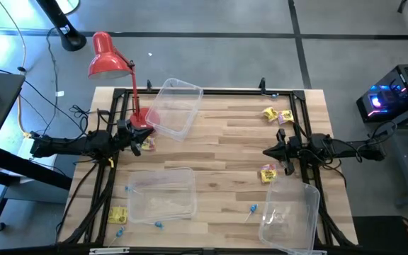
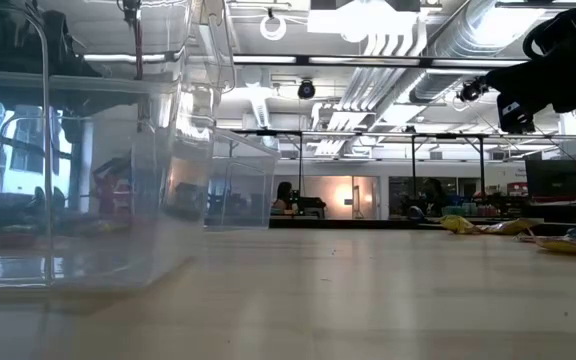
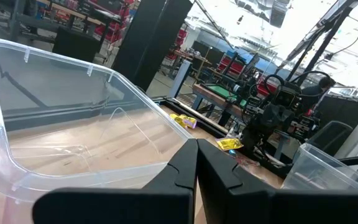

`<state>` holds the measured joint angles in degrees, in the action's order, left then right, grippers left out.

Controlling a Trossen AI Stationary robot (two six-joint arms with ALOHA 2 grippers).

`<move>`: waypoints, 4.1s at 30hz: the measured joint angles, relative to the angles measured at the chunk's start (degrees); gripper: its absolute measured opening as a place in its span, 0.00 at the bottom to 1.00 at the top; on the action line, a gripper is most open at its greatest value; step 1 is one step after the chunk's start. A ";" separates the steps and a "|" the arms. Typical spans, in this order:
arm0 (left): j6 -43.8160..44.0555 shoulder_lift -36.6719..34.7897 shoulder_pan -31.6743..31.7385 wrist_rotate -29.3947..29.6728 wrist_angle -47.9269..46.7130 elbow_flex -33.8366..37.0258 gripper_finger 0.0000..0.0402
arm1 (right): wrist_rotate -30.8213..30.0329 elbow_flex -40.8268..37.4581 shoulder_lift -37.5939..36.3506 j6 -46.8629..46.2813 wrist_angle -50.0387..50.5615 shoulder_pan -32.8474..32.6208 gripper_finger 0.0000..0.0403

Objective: Sort candy

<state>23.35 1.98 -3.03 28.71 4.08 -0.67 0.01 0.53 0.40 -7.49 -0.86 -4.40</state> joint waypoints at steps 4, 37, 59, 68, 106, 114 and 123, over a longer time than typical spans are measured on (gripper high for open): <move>0.02 0.00 -0.01 0.00 0.01 -0.02 0.00 | -0.02 -0.01 0.01 0.00 0.00 0.02 0.00; 0.02 0.00 0.00 0.00 0.00 -0.01 0.00 | -0.02 -0.02 0.02 -0.02 0.00 0.00 0.00; 0.02 0.01 -0.01 0.00 0.01 0.00 0.00 | -0.02 -0.02 0.02 -0.01 0.00 0.00 0.00; 0.02 0.00 -0.01 0.00 0.01 -0.01 0.00 | -0.01 -0.01 0.02 -0.02 0.00 0.02 0.00; 0.02 0.00 0.00 0.00 0.03 -0.01 0.00 | -1.01 35.50 42.43 -15.99 -26.00 0.02 0.00; 0.02 0.00 0.00 0.00 0.00 -0.01 0.00 | 1.41 47.85 56.13 -34.72 18.78 -0.83 0.01; 0.02 0.00 0.00 0.00 0.00 -0.02 0.00 | 6.53 49.35 64.35 -46.90 56.27 -7.32 0.25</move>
<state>23.38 1.98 -3.03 28.71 4.08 -0.69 6.54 49.89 64.76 -54.39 55.41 -11.73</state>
